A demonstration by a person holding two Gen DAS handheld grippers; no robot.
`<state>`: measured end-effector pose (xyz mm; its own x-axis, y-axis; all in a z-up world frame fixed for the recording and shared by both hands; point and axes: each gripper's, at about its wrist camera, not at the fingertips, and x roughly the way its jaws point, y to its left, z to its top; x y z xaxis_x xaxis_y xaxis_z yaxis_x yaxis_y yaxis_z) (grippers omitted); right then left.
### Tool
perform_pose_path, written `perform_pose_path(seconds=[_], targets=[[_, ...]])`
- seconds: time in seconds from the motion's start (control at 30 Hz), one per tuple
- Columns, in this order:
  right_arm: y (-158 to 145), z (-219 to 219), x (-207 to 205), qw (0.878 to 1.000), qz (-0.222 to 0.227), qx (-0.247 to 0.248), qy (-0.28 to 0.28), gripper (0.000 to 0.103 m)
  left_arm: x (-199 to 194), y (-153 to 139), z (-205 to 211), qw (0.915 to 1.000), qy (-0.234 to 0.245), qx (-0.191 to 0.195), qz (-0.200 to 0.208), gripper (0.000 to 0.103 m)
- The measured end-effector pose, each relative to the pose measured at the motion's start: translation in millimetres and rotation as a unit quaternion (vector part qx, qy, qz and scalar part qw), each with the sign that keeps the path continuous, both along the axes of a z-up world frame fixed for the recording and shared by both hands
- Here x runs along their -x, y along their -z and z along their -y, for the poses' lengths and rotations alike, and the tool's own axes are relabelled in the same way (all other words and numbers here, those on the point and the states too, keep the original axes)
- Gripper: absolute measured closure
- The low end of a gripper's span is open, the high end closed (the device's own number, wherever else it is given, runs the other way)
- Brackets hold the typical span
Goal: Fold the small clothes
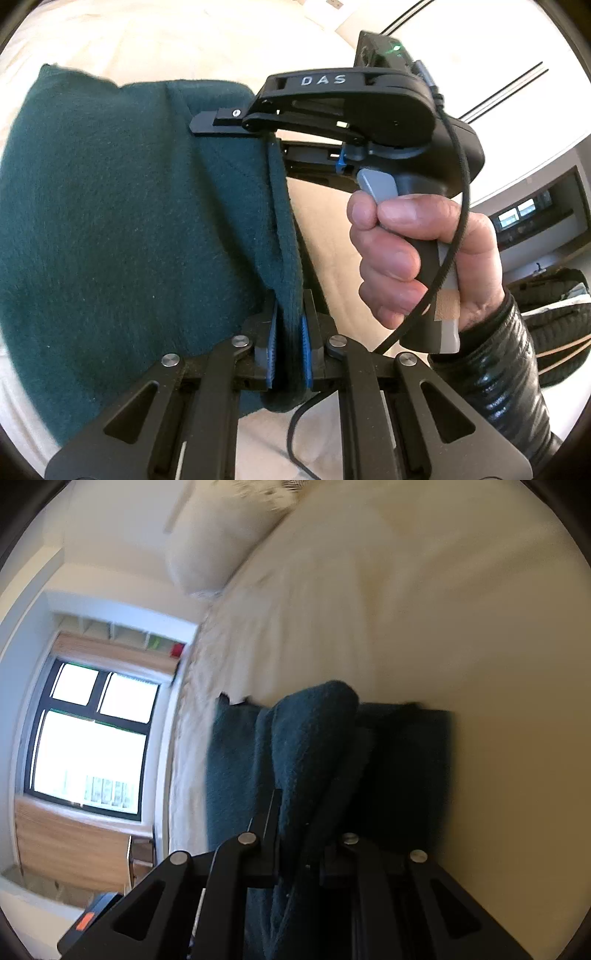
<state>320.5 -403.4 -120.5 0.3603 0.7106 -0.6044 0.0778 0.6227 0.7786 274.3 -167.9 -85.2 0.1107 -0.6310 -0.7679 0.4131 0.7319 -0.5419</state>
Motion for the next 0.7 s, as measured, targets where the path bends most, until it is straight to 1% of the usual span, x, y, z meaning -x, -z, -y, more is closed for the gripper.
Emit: perform_pose_path(seconds=[0.03, 0.07, 0.13, 0.17, 0.2, 0.23, 0.27, 0.3, 0.33, 0.37, 0.4, 0.47, 0.53, 0.57, 0.63, 0.67, 0.7], targets=[[10, 6, 1, 1.000, -0.008, -0.012, 0.009, 0.088, 1, 3, 0, 1.0000, 0.000, -0.002, 0.001, 0.093], [15, 9, 1, 1.000, -0.011, -0.022, 0.015, 0.087, 2, 6, -1, 1.0000, -0.001, -0.005, 0.002, 0.090], [16, 13, 4, 0.999, -0.005, -0.031, 0.023, 0.087, 11, 3, -4, 1.0000, 0.006, -0.003, -0.004, 0.087], [15, 13, 6, 0.999, -0.002, -0.034, 0.026, 0.085, 10, -3, -19, 0.9999, 0.011, -0.002, -0.005, 0.084], [14, 14, 9, 0.999, -0.005, -0.042, 0.029, 0.078, 13, -7, -26, 0.9999, 0.015, 0.001, -0.003, 0.081], [14, 16, 11, 0.998, -0.009, -0.054, 0.030, 0.074, 15, -13, -36, 0.9998, 0.019, 0.006, 0.000, 0.079], [13, 17, 15, 0.997, -0.010, -0.068, 0.030, 0.065, 23, -20, -46, 0.9995, 0.027, 0.014, 0.004, 0.073], [9, 18, 21, 0.997, -0.006, -0.069, 0.031, 0.056, 28, -24, -57, 0.9992, 0.033, 0.021, 0.007, 0.064], [5, 17, 26, 0.997, -0.003, -0.068, 0.030, 0.053, 35, -30, -72, 0.9989, 0.036, 0.028, 0.015, 0.055], [1, 15, 33, 0.997, 0.003, -0.069, 0.025, 0.047, 37, -35, -85, 0.9986, 0.032, 0.034, 0.024, 0.044], [-3, 12, 39, 0.997, 0.007, -0.069, 0.022, 0.044, 38, -39, -103, 0.9981, 0.024, 0.044, 0.037, 0.042], [-7, 0, 53, 0.998, 0.010, -0.060, 0.010, 0.044, 33, -43, -134, 0.9974, -0.002, 0.047, 0.054, 0.042], [-7, -12, 63, 0.999, 0.010, -0.039, -0.003, 0.044, 19, -43, -160, 0.9970, -0.036, 0.048, 0.049, 0.042], [-6, -16, 67, 0.999, 0.011, -0.031, -0.007, 0.047, 10, -41, -174, 0.9963, -0.056, 0.049, 0.043, 0.042], [-6, -19, 73, 1.000, 0.010, -0.008, -0.002, 0.064, -1, -40, -188, 0.9950, -0.074, 0.044, 0.051, 0.042], [-4, -15, 74, 1.000, 0.004, 0.000, 0.008, 0.077, -7, -40, -194, 0.9944, -0.083, 0.037, 0.055, 0.042], [-2, -12, 74, 1.000, 0.001, 0.001, 0.015, 0.086, -15, -41, -197, 0.9941, -0.087, 0.038, 0.051, 0.042]])
